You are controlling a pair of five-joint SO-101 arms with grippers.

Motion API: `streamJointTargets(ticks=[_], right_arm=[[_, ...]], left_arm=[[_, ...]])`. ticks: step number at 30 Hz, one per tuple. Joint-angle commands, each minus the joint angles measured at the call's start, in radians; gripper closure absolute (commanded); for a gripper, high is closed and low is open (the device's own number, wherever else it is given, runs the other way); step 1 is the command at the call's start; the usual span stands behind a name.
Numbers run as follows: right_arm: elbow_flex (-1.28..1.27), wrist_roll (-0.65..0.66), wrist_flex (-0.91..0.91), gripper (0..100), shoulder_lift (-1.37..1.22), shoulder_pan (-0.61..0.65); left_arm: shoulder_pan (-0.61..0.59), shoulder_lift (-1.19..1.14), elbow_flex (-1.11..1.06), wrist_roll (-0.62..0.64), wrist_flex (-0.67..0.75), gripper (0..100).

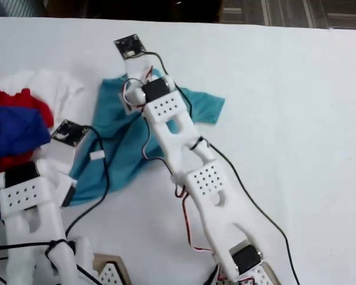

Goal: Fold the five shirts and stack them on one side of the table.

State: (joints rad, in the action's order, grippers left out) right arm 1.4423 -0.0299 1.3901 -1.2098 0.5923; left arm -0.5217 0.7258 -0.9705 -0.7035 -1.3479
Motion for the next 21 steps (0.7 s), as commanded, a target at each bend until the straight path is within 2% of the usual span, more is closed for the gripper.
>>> streamJointTargets(ticks=[1,3,6,7,9,15,21], right_arm=[[0.041,-0.002,-0.022,77.2,0.012,-0.002],[0.043,-0.002,-0.022,81.3,0.012,-0.002],[0.043,-0.002,-0.022,96.8,0.016,-0.002],[0.043,-0.002,-0.022,99.1,0.016,-0.004],[0.044,0.000,-0.016,96.3,0.019,-0.005],[0.117,0.000,0.067,98.0,0.045,-0.033],[0.224,0.002,0.265,98.0,0.139,-0.131]], left_arm=[[-0.011,0.018,0.004,0.000,0.009,97],[-0.011,0.018,0.004,0.000,0.009,97],[-0.011,0.018,0.004,-0.003,0.009,97],[-0.011,0.018,0.004,-0.003,0.009,97],[-0.011,0.018,0.004,-0.003,0.009,97],[-0.011,0.018,0.004,-0.005,0.020,97],[-0.008,0.018,0.012,0.003,0.092,97]])
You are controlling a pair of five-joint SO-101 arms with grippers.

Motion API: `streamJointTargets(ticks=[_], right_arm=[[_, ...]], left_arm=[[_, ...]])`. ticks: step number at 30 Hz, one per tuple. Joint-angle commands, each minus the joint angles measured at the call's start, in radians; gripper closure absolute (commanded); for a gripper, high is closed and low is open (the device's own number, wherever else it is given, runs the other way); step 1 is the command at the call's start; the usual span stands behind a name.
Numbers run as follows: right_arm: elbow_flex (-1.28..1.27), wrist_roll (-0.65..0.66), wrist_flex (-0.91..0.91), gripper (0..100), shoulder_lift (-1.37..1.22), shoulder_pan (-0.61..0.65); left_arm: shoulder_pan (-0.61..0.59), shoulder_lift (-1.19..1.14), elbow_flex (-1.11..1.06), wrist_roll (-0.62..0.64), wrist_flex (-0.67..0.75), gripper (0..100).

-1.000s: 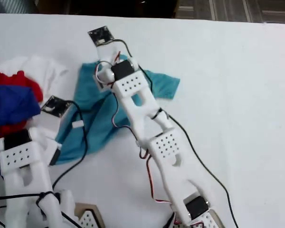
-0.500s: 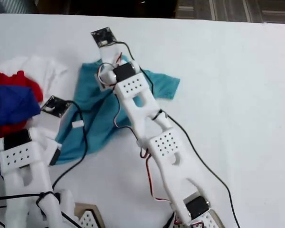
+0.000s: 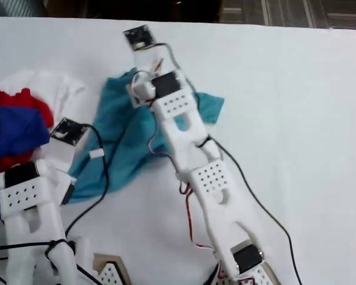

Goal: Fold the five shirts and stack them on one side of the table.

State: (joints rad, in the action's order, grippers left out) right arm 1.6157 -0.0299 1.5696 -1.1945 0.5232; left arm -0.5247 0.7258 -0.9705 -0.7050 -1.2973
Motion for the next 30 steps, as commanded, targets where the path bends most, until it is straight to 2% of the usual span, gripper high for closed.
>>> streamJointTargets(ticks=[1,5,10,15,18,25,30], right_arm=[[0.048,0.002,0.120,97.9,0.143,-0.084],[0.052,0.003,0.188,97.9,0.179,-0.170],[0.049,0.101,0.202,97.9,0.292,-0.257],[-0.077,0.155,0.203,98.0,0.564,-0.340],[-0.307,0.180,0.203,98.0,0.769,-0.369],[-1.028,0.192,0.185,97.9,1.283,-0.372],[-1.567,0.204,0.041,97.9,1.587,-0.444]], left_arm=[[-0.005,0.018,0.012,0.005,0.061,97],[-0.005,0.012,0.022,0.107,0.155,95],[-0.002,0.009,0.142,0.270,0.178,83],[0.009,0.008,0.318,0.301,0.170,79],[0.055,0.008,0.397,0.302,0.170,79],[0.219,0.009,0.535,0.302,0.155,79],[0.275,0.009,0.466,0.296,0.124,79]])
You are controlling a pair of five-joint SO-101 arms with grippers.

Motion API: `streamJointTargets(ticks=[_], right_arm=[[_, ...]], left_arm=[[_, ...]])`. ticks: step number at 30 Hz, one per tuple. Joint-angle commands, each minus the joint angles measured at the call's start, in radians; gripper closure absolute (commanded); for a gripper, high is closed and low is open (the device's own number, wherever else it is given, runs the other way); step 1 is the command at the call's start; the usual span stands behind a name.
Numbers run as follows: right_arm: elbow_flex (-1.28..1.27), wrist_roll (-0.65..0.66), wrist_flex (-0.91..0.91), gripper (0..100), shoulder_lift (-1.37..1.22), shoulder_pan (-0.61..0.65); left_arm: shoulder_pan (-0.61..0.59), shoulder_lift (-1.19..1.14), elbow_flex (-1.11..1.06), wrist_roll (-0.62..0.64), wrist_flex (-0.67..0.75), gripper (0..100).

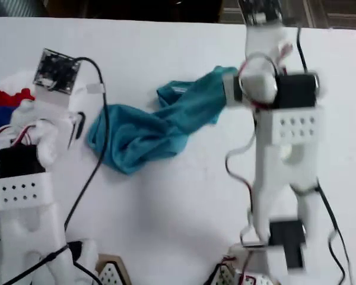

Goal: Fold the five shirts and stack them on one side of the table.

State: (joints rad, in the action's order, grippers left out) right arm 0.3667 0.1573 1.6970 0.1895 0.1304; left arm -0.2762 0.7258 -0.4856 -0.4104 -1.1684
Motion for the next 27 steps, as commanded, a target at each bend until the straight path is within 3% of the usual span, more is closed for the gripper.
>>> streamJointTargets(ticks=[1,7,11,20,27], right_arm=[[-0.430,0.044,-0.131,97.9,0.262,-0.079],[-0.961,0.203,-0.325,97.9,0.618,-0.271],[-1.201,0.315,-0.386,97.9,0.814,-0.403],[-1.487,0.365,-0.483,97.9,1.021,-0.492],[-1.519,0.365,-0.481,97.9,1.032,-0.492]], left_arm=[[0.026,0.008,-0.051,0.002,0.008,79],[0.026,-0.040,-0.191,0.008,0.190,79],[0.028,-0.331,-0.024,0.091,0.184,79],[0.227,-0.987,0.803,0.203,-0.259,79],[0.328,-1.309,1.184,0.199,-0.358,79]])
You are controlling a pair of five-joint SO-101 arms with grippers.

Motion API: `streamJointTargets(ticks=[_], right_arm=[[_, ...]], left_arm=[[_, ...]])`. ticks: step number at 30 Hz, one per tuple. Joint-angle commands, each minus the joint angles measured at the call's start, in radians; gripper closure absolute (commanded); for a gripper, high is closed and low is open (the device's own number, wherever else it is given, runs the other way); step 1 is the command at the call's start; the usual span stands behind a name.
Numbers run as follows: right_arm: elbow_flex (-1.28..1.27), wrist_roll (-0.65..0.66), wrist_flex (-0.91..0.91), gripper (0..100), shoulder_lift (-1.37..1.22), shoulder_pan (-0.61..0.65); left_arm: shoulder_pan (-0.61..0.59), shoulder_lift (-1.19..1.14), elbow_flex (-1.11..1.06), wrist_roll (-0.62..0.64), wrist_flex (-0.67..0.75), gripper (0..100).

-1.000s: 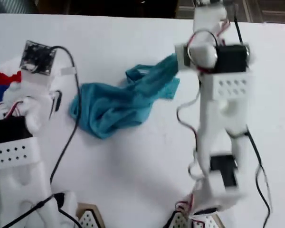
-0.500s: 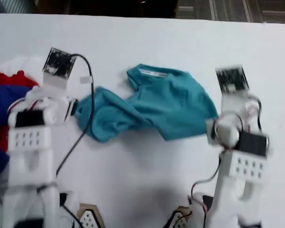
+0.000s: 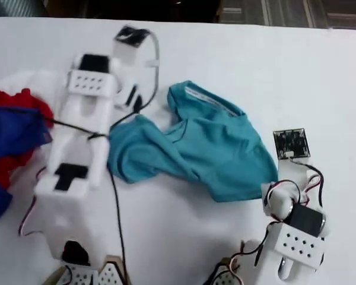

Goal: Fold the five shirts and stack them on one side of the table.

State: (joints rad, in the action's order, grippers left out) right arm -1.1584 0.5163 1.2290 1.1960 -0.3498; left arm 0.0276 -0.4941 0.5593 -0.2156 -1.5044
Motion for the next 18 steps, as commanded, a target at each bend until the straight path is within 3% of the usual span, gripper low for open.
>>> streamJointTargets(ticks=[1,12,18], right_arm=[[0.006,0.008,-0.013,97.9,0.027,-0.012],[0.006,0.008,-0.012,97.9,0.027,-0.004],[0.008,0.008,-0.012,97.9,0.027,-0.004]], left_arm=[[0.025,-0.129,0.159,0.006,-0.021,79],[0.021,-0.322,0.288,0.009,-0.025,79],[0.023,-0.342,0.297,0.009,-0.107,79]])
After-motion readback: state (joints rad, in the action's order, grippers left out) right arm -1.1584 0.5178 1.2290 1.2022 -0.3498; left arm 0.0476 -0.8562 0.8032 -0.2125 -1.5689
